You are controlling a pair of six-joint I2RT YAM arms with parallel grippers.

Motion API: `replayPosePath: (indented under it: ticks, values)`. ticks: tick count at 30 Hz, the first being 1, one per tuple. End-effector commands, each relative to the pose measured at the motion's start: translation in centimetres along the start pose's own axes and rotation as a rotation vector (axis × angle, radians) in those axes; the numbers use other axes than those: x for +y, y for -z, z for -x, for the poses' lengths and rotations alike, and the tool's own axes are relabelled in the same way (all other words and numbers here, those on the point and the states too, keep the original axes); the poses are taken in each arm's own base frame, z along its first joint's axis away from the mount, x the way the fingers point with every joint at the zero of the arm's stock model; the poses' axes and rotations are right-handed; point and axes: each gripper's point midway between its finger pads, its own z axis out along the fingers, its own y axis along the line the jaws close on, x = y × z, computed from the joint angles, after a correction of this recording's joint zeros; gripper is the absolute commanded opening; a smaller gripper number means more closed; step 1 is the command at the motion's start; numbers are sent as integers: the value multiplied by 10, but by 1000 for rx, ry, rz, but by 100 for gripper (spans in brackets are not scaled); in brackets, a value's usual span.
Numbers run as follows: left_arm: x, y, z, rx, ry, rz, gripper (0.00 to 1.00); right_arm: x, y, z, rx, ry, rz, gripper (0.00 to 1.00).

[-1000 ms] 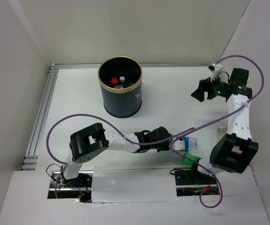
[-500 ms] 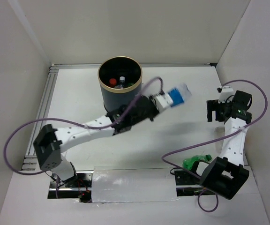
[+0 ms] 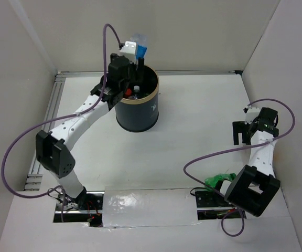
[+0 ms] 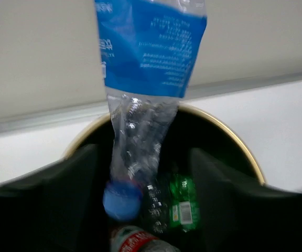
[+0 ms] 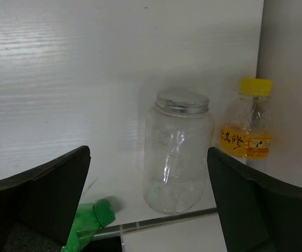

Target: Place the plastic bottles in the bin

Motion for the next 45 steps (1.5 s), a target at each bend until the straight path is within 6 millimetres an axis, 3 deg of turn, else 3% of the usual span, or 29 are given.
replayPosePath:
  ticks: [1, 3, 5, 8, 12, 13, 15, 16, 17, 18, 19, 20, 21, 22, 23, 24, 27, 28, 29, 30, 33, 35, 36, 37, 38, 39, 42, 43, 45]
  values:
    - [4, -12, -43, 141, 5, 24, 92, -18, -6, -6, 32, 28, -59, 99]
    - [8, -13, -51, 150, -1, 45, 100, -19, -10, -17, 76, 28, -63, 99]
    - [6, 0, -31, 99, -26, 15, 100, -16, -16, -32, 125, 35, -57, 99]
    - [-23, 23, -6, 25, -93, -72, 100, -21, -28, -48, 180, 47, -87, 99]
    - [-96, 80, 7, -47, -201, -357, 100, -16, -46, -77, 274, 59, -81, 97]
    - [-123, 99, -19, -13, -241, -466, 96, -17, -49, -80, 286, 51, -79, 96]
    - [-147, 132, -27, -46, -234, -590, 91, -15, -52, -86, 297, 50, -72, 89]
    - [-164, 152, -70, 16, -253, -675, 83, -10, -55, -87, 299, 48, -46, 85]
    - [-176, 168, -84, 28, -240, -738, 75, -3, -56, -91, 314, 52, -5, 78]
    - [-181, 181, -94, 45, -196, -773, 68, 7, -56, -85, 285, 64, 61, 59]
    - [-194, 199, -129, 104, -203, -832, 56, 13, -50, -77, 271, 70, 116, 48]
    - [-199, 210, -142, 131, -186, -860, 52, 19, -46, -66, 234, 104, 172, 39]
    - [-204, 220, -156, 174, -152, -881, 47, 35, -42, -48, 156, 102, 284, 31]
    - [-206, 233, -183, 234, -159, -902, 44, 32, -29, -14, 58, 134, 312, 20]
    - [-212, 242, -196, 260, -150, -939, 39, 43, -15, -2, 20, 147, 394, 19]
    - [-213, 248, -205, 285, -135, -946, 39, 48, 7, 48, -158, 203, 473, 19]
    - [-211, 257, -244, 363, -143, -941, 39, 70, 52, 116, -409, 293, 616, 15]
    - [-211, 258, -255, 391, -126, -933, 41, 80, 81, 155, -551, 328, 675, 15]
    - [-206, 261, -283, 452, -137, -929, 45, 111, 109, 203, -725, 441, 772, 15]
    - [-208, 261, -280, 444, -120, -929, 48, 113, 110, 202, -704, 395, 791, 15]
    - [-206, 264, -304, 509, -115, -919, 60, 169, 167, 268, -961, 541, 946, 15]
    - [-210, 262, -303, 509, -89, -916, 72, 203, 201, 296, -1030, 572, 1020, 15]
    - [-212, 267, -303, 509, -93, -927, 75, 244, 204, 303, -1030, 623, 1119, 17]
    - [-214, 266, -305, 506, -91, -928, 79, 263, 209, 309, -1031, 642, 1157, 19]
    - [-216, 269, -309, 523, -91, -931, 82, 277, 233, 326, -1095, 690, 1159, 19]
    - [-219, 267, -307, 519, -88, -932, 83, 315, 228, 325, -1055, 702, 1236, 19]
    - [-228, 268, -307, 519, -89, -950, 83, 355, 249, 341, -1118, 745, 1257, 20]
    - [-232, 266, -300, 504, -81, -954, 85, 383, 240, 338, -1089, 761, 1307, 20]
    - [-237, 267, -305, 509, -99, -965, 88, 401, 247, 344, -1094, 762, 1338, 23]
